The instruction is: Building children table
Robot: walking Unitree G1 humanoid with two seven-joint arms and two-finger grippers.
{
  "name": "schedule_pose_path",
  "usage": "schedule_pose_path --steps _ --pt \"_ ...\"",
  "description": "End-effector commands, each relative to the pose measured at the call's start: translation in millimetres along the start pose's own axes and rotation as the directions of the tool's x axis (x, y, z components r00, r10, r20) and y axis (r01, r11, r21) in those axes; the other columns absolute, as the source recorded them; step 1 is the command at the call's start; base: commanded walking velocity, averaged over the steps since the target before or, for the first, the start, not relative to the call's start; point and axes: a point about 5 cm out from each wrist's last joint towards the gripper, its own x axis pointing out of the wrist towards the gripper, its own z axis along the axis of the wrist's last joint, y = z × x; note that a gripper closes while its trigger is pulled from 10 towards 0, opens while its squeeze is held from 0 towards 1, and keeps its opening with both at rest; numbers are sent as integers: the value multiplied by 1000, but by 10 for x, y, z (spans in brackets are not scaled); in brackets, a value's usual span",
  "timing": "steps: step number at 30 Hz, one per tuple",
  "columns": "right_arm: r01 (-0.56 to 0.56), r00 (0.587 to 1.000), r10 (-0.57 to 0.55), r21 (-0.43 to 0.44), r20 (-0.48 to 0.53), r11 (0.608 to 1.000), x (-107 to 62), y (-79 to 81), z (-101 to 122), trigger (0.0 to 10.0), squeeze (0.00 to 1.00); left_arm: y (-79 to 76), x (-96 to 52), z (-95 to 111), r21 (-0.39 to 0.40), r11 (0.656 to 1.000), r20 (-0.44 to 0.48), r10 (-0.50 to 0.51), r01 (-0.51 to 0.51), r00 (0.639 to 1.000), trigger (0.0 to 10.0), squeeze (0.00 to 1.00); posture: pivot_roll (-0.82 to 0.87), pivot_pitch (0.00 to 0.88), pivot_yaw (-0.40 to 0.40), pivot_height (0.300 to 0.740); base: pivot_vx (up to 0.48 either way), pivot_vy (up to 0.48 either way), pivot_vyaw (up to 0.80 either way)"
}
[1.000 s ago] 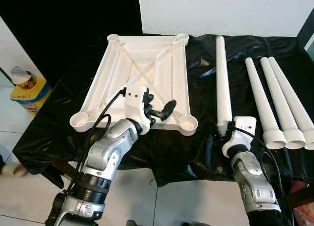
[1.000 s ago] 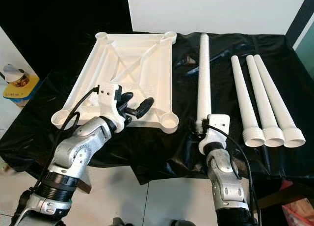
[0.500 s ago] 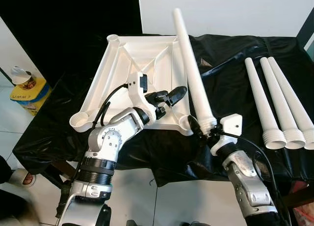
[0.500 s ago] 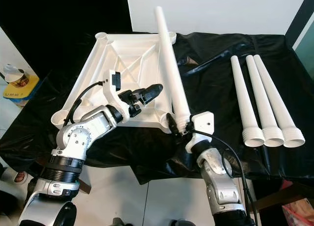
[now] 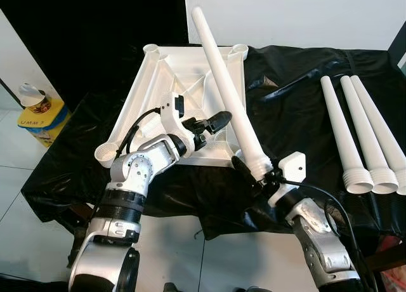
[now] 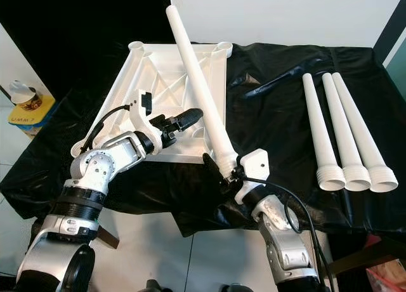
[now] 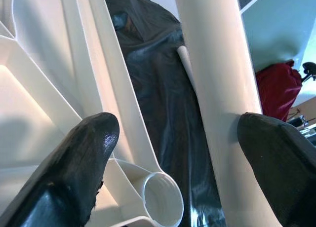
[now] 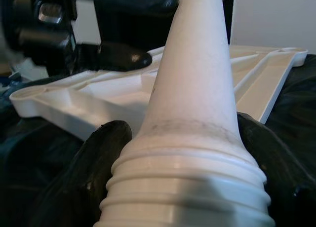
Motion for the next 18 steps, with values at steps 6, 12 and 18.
schedule_pose_path --steps 6,12,18 --pt "-75 997 75 -3 18 997 16 120 13 10000 0 -201 -20 194 -7 932 58 -362 363 930 10000 0 -129 91 47 740 0 0 0" --pt "-78 997 78 -6 15 997 10 136 3 10000 0 -211 -46 292 -27 915 93 -399 403 912 10000 0 -134 94 52 740 0 0 0" --pt "-104 995 104 -7 6 995 9 167 -9 10000 0 -235 -13 312 -33 915 104 -398 403 912 10000 0 -138 96 57 740 0 0 0"
